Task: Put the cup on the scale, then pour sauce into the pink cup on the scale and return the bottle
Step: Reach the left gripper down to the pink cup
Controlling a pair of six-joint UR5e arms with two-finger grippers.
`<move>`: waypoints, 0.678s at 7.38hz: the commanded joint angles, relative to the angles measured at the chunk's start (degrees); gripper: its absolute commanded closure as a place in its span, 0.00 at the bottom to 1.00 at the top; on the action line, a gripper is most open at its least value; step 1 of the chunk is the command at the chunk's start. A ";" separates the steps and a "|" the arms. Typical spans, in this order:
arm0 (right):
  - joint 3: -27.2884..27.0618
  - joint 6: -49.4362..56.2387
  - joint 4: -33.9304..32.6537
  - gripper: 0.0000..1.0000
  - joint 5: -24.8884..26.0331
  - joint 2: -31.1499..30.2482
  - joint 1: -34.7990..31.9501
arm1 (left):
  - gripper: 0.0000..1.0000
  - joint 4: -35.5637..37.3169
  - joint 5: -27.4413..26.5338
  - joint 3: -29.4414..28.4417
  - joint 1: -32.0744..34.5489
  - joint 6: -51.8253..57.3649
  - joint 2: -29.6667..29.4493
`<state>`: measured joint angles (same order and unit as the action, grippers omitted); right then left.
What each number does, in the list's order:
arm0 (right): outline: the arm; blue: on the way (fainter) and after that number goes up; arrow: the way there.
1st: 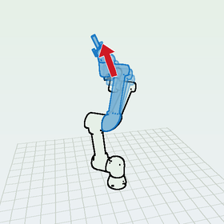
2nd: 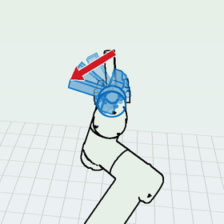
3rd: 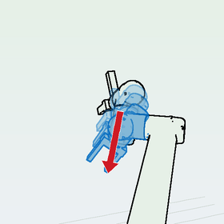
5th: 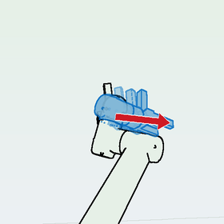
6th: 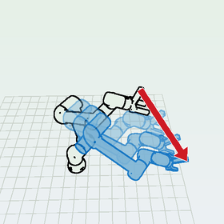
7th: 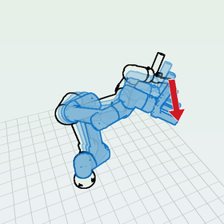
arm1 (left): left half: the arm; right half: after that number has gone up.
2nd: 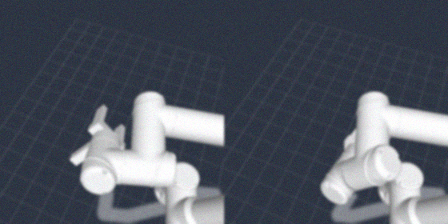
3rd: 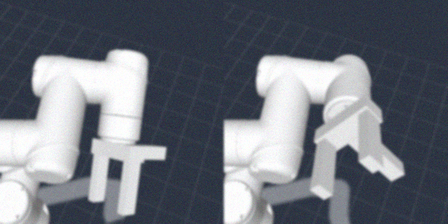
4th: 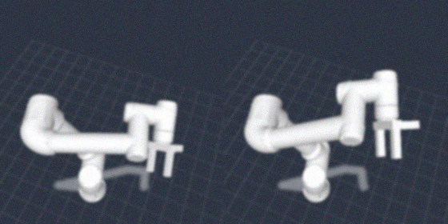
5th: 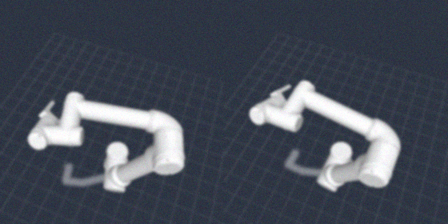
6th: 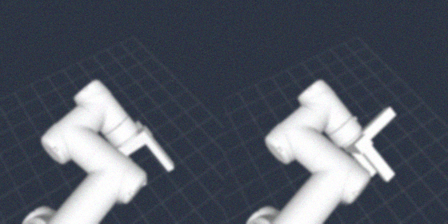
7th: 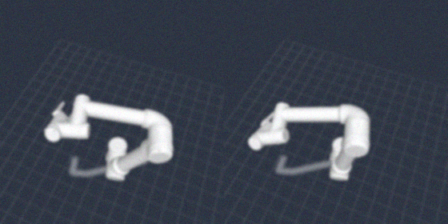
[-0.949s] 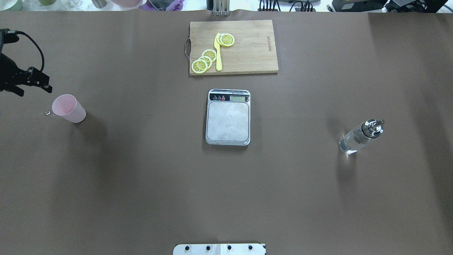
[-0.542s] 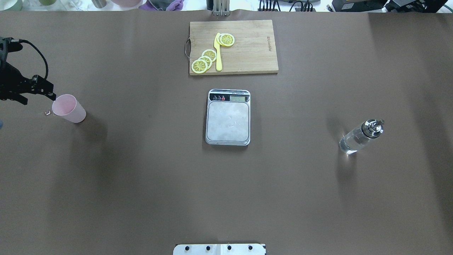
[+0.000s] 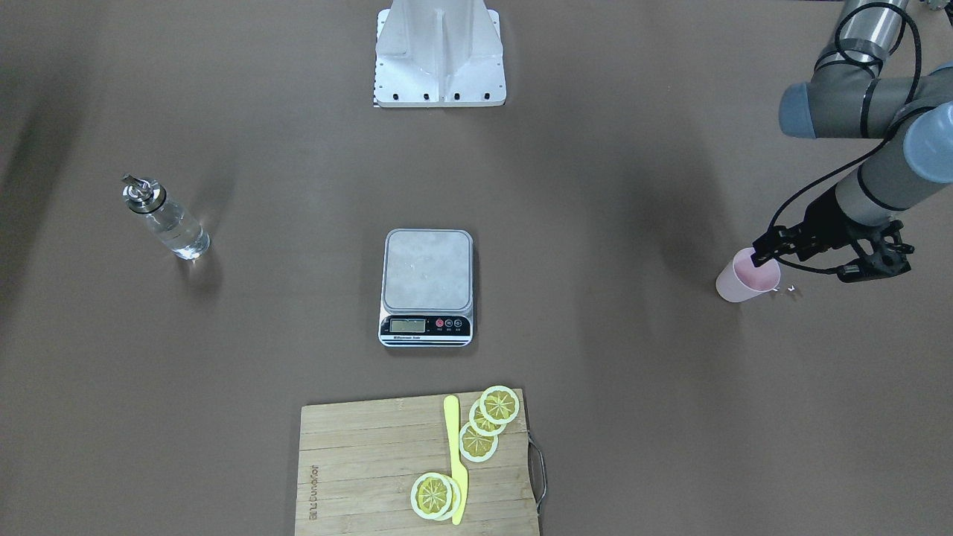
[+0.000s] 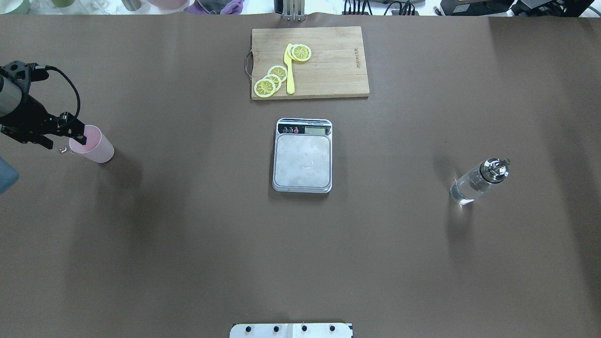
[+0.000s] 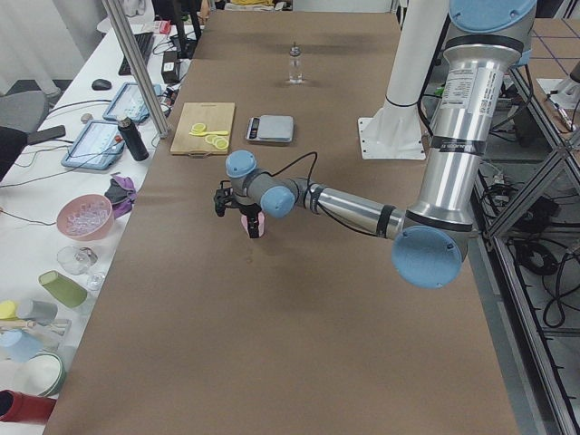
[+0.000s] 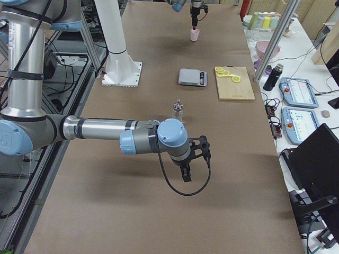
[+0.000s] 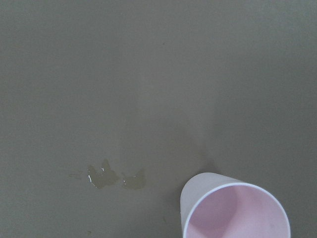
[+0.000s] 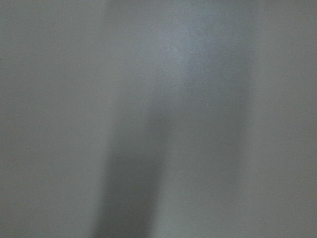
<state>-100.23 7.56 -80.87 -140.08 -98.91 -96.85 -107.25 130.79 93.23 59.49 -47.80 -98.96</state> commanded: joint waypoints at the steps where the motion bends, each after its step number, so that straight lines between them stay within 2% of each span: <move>1: -2.32 0.00 0.19 0.00 -0.01 -2.24 0.00 | 0.27 -0.07 0.08 -0.33 -0.34 -0.01 0.00; 3: -3.91 0.61 0.54 0.00 -0.10 -4.96 0.08 | 0.43 -0.15 0.43 -0.77 -0.78 0.08 -0.18; 5: -6.28 1.66 2.28 0.00 -1.67 -9.08 1.05 | 0.50 -0.16 0.52 -1.30 -1.57 -0.01 -0.88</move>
<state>-105.09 8.48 -79.94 -140.59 -105.22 -96.41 -107.38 131.22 92.29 58.34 -47.75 -99.41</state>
